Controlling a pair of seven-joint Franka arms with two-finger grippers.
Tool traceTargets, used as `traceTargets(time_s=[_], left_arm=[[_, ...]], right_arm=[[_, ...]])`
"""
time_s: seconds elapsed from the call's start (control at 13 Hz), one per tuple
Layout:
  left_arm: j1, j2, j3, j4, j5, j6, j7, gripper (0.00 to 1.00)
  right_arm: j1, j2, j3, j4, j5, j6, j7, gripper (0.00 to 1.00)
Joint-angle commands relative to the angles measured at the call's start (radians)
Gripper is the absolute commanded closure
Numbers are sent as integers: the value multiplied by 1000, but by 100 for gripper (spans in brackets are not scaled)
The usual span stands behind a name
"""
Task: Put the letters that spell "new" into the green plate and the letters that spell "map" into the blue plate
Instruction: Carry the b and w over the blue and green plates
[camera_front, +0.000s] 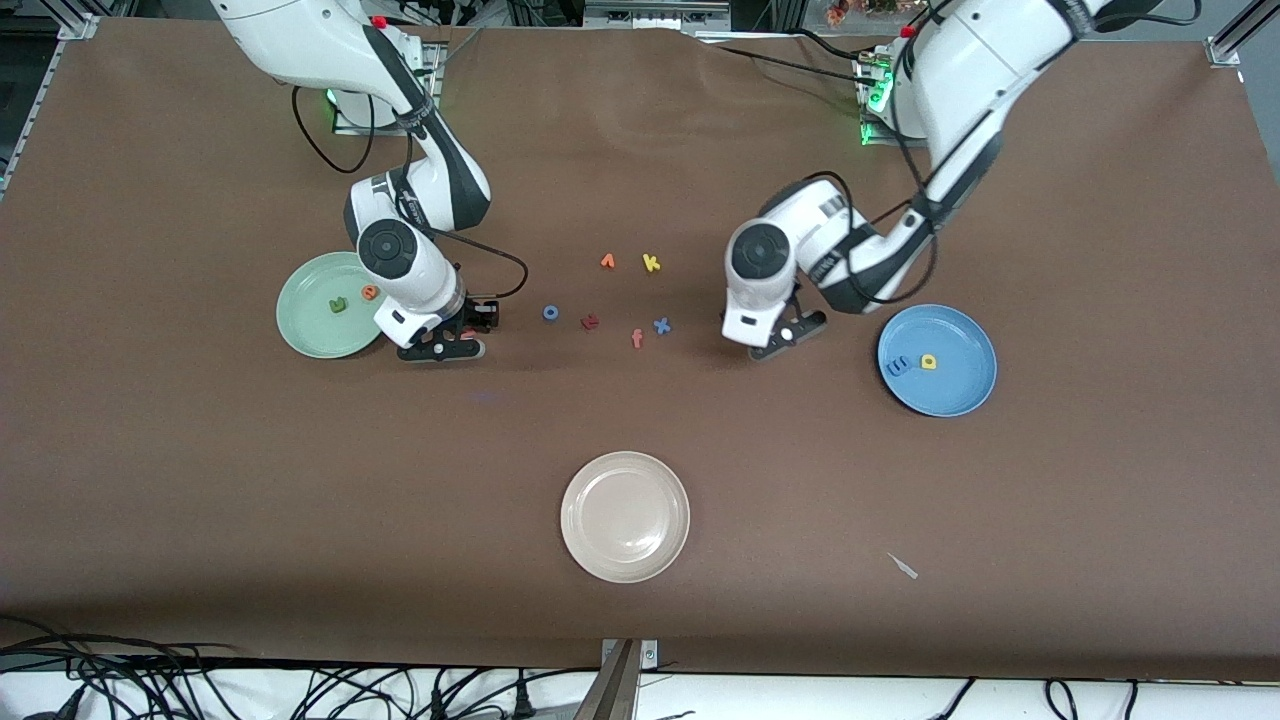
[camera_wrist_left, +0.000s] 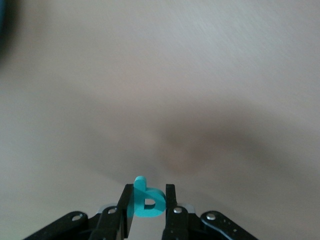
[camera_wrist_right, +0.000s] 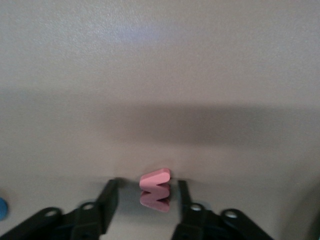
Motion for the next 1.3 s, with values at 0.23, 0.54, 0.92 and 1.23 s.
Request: traceTargets(time_s=[0.23, 0.54, 0.92, 1.23], left_arm=[[213, 0, -12, 155, -46, -282, 714, 100], [348, 22, 9, 157, -22, -285, 1091, 100], [370, 29, 63, 183, -27, -273, 1260, 0], [375, 28, 63, 365, -31, -485, 1264, 0]], right_arm=[[5, -17, -10, -3, 2, 0, -22, 90], [4, -116, -83, 58, 2, -235, -107, 90], [0, -182, -316, -8, 4, -399, -416, 90], [-9, -173, -448, -85, 21, -382, -608, 90]])
